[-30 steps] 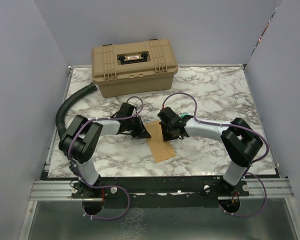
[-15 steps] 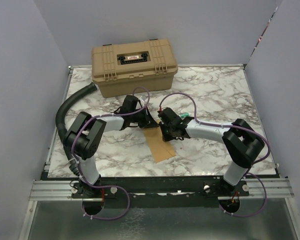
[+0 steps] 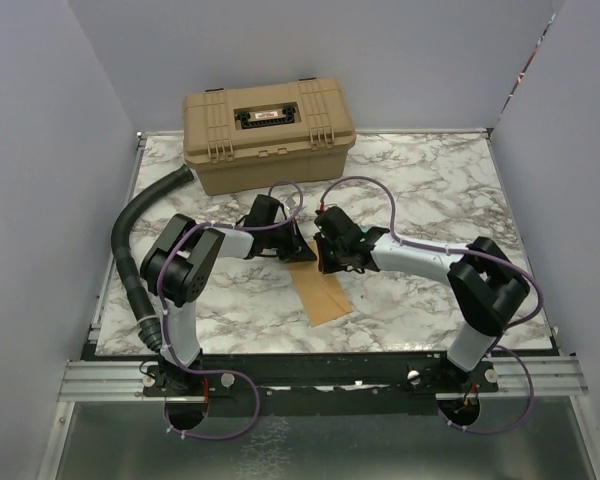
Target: Place the letter into the envelope and seal it
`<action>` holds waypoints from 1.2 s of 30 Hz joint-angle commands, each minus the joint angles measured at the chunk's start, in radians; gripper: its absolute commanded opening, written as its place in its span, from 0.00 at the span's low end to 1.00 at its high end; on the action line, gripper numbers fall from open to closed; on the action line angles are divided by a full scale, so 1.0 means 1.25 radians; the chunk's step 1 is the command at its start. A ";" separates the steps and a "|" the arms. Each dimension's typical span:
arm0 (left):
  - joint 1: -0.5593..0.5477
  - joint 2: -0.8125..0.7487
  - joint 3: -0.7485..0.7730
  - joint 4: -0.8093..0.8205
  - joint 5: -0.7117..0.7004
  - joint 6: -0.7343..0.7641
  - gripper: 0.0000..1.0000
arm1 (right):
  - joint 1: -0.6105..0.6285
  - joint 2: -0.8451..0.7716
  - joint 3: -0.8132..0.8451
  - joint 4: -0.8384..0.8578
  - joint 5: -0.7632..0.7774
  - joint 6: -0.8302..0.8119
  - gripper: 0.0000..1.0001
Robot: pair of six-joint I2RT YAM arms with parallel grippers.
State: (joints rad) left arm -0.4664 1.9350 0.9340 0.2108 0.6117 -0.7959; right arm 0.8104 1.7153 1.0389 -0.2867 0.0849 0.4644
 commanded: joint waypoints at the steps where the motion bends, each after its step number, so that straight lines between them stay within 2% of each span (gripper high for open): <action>1: 0.009 0.027 -0.039 -0.068 -0.070 0.018 0.00 | 0.001 0.066 0.071 -0.047 0.044 0.081 0.19; 9: 0.015 0.038 -0.070 -0.062 -0.057 -0.016 0.00 | 0.001 0.126 0.125 -0.099 0.066 0.129 0.13; 17: 0.018 0.043 -0.078 -0.052 -0.042 -0.046 0.00 | 0.005 0.175 0.148 -0.120 0.034 0.101 0.07; 23: 0.020 0.049 -0.087 -0.033 -0.024 -0.082 0.00 | 0.032 0.193 0.159 -0.173 0.073 0.083 0.07; 36: 0.035 0.058 -0.096 -0.022 -0.034 -0.102 0.00 | 0.062 0.167 0.079 -0.142 0.043 0.022 0.14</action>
State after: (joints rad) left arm -0.4328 1.9427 0.8661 0.3096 0.6434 -0.9592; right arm 0.8627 1.8919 1.2102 -0.3851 0.1772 0.5213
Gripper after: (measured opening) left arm 0.002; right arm 0.133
